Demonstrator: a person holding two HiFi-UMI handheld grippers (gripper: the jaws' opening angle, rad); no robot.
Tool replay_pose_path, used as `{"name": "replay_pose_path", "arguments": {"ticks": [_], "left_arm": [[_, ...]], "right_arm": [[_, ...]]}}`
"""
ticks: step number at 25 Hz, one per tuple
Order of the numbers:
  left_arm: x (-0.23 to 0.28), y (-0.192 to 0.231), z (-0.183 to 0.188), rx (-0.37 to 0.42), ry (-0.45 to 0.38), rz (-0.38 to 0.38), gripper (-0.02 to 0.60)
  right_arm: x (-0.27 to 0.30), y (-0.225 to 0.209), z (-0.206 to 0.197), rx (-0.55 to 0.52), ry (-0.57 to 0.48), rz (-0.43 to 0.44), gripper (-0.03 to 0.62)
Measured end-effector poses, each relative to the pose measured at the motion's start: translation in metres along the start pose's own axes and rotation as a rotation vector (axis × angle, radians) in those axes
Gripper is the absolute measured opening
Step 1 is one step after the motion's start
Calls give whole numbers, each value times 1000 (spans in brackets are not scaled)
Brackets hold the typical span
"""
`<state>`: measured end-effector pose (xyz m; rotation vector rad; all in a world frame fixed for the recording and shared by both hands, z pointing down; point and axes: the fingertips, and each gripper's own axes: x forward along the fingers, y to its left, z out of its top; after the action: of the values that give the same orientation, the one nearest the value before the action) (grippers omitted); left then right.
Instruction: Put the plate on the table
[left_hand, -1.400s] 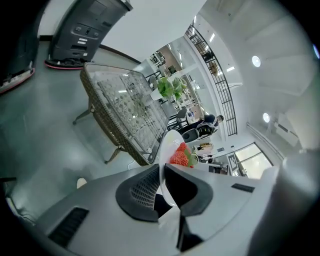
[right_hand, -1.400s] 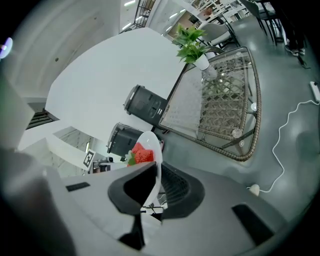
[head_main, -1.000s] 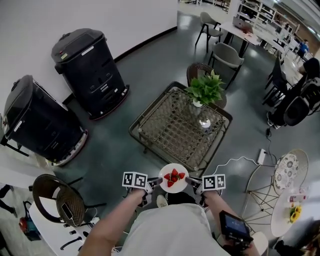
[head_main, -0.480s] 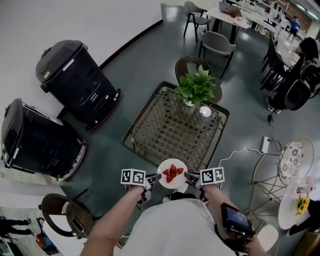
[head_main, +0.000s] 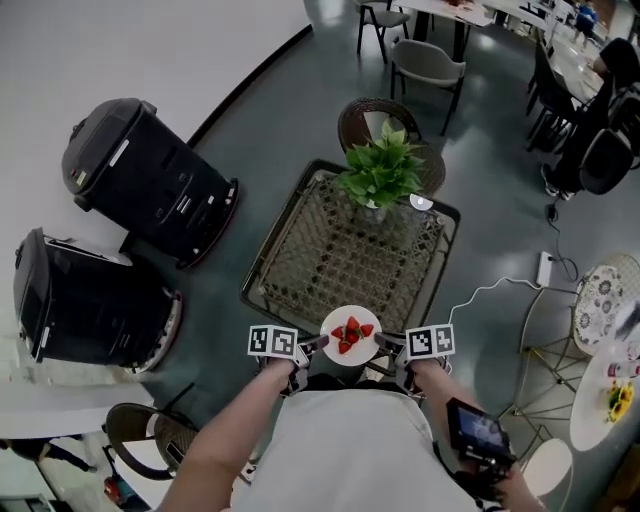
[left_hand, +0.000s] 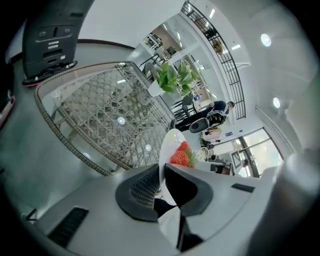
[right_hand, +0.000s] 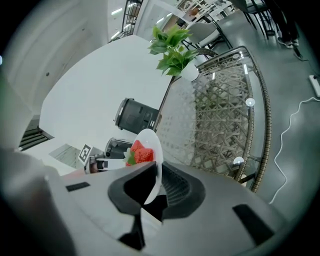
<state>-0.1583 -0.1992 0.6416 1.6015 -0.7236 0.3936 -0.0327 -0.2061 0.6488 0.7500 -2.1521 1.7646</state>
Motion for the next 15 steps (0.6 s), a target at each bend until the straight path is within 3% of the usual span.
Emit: {"name": "replay_pose_path", "arguments": {"ticks": [15], "left_arm": [[10,30,34,14,128,-39,34]], "right_arm": [[27,-7,16,104,-53,-66,26]]}}
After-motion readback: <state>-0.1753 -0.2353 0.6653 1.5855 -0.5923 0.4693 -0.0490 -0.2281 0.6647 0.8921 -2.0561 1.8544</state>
